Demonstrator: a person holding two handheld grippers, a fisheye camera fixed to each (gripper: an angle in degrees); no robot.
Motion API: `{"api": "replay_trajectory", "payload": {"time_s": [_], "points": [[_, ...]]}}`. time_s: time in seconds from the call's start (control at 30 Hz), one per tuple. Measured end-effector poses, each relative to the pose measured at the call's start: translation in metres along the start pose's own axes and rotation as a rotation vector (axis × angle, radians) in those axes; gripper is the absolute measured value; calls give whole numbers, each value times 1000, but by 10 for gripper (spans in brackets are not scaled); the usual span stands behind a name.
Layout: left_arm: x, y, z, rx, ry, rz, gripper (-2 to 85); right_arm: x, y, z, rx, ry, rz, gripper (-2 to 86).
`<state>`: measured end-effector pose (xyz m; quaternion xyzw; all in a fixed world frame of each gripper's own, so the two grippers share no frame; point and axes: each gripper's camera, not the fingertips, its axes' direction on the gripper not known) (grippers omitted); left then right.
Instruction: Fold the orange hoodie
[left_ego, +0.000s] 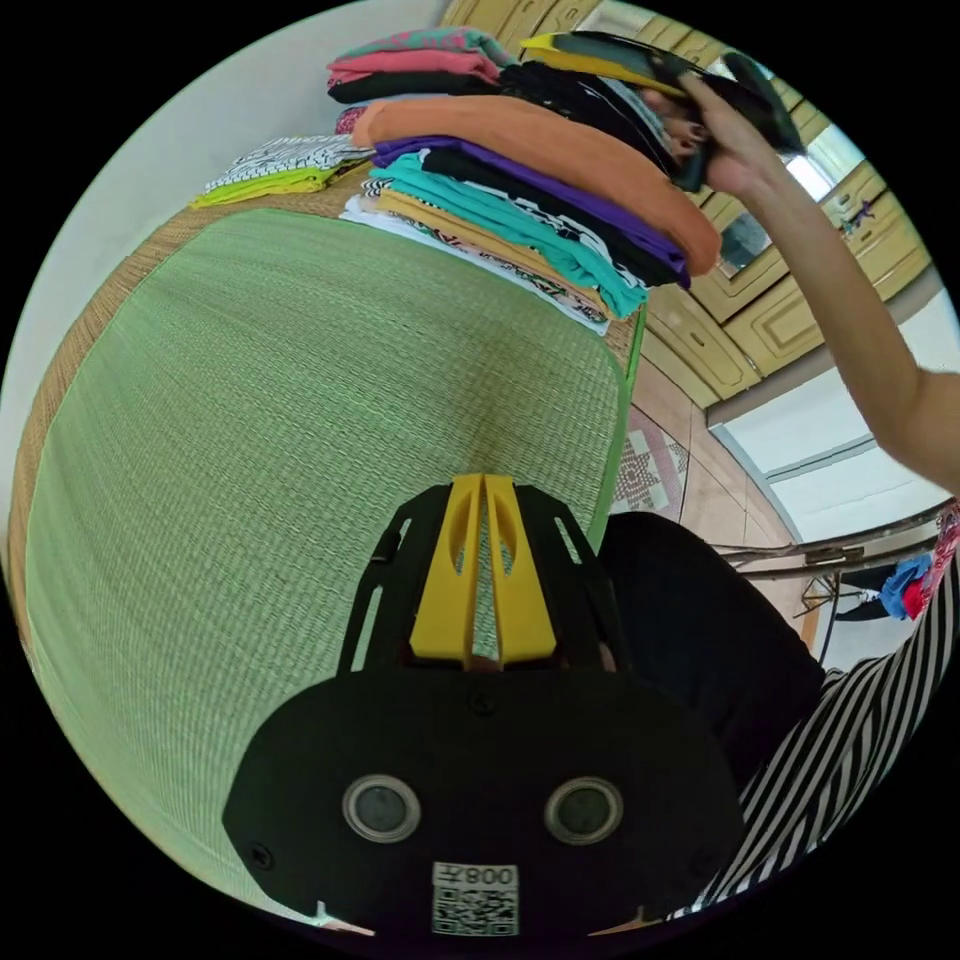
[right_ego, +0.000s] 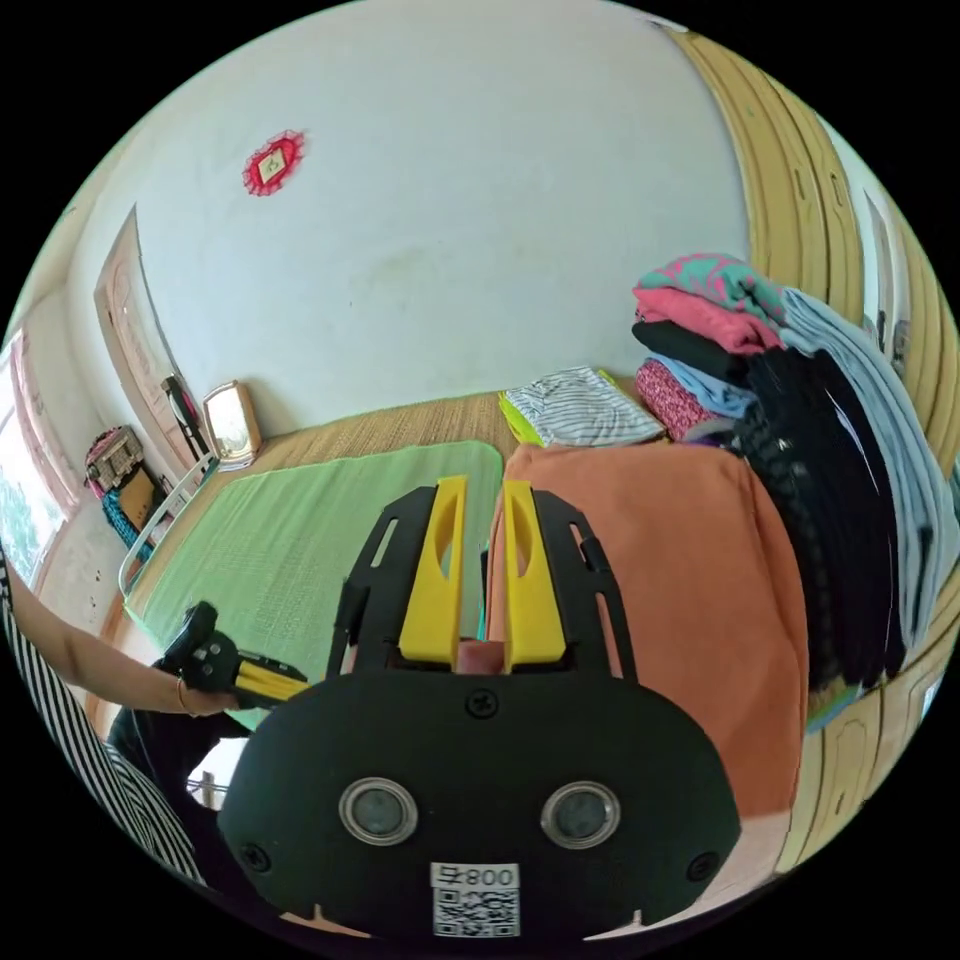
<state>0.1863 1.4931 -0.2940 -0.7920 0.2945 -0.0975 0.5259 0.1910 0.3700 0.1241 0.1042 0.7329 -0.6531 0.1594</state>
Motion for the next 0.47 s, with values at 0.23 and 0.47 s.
{"api": "replay_trajectory", "payload": {"time_s": [0.23, 0.47], "points": [[-18, 38, -46, 114, 42, -31, 3, 13, -153, 116, -132, 61, -11, 88], [-37, 61, -96, 146, 88, -41, 3, 31, -261, 253, -397, 160, 68, 72]]}}
